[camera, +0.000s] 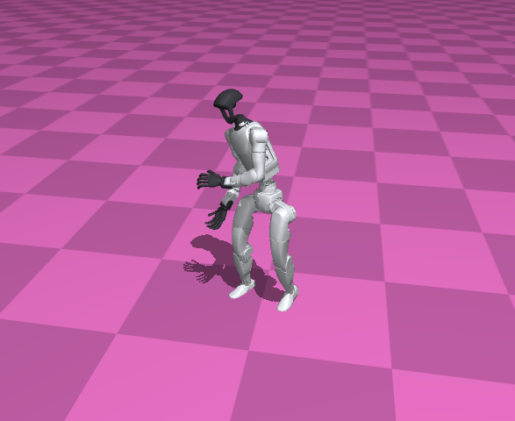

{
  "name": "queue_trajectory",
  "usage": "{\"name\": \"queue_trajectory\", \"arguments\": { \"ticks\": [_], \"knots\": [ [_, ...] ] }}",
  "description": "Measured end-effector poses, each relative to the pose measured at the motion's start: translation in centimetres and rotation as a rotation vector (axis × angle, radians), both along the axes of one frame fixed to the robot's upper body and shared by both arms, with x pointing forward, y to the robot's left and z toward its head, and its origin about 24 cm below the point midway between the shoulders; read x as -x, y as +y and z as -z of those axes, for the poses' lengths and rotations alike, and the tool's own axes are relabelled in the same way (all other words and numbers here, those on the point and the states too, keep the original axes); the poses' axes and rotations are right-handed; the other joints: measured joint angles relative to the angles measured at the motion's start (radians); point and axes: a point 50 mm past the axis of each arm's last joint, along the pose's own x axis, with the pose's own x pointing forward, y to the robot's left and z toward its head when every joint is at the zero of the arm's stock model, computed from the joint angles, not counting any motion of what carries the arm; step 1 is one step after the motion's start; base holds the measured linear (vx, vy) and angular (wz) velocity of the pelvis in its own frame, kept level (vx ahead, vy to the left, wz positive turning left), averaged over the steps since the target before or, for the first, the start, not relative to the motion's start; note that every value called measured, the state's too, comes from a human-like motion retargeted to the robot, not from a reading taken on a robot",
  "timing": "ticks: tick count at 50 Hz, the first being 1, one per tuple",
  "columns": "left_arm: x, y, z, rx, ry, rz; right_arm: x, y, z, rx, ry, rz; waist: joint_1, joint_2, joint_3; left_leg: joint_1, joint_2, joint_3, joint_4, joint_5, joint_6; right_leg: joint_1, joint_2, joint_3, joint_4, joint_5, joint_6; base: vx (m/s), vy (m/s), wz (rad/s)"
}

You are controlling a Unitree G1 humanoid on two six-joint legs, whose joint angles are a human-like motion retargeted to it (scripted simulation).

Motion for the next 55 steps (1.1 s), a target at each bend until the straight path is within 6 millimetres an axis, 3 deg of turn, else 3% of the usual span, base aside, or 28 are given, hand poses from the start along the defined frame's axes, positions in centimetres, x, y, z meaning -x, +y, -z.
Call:
{"name": "queue_trajectory", "arguments": {
  "ticks": [32,55],
  "knots": [
    [0.0,0.5,-0.2,-0.038,-0.044,0.021,1.2,0.7,0.6,0.022,0.021,-0.045,0.029,-0.013,-0.054,-0.001,0.03,-0.02,0.005,-0.005,-0.017,0.029,0.023,-0.039,-0.036,0.015,-0.012,0.0,0.0,0.0],
    [-0.3,0.7,-2.5,0.01,-0.157,-0.006,1.2,1.3,0.6,0.051,0.057,-0.08,0.025,-0.021,-0.082,0.003,0.048,-0.024,0.0,-0.002,-0.028,0.044,0.037,-0.062,-0.059,0.018,-0.02,0.0,0.0,0.0]
  ]
}}
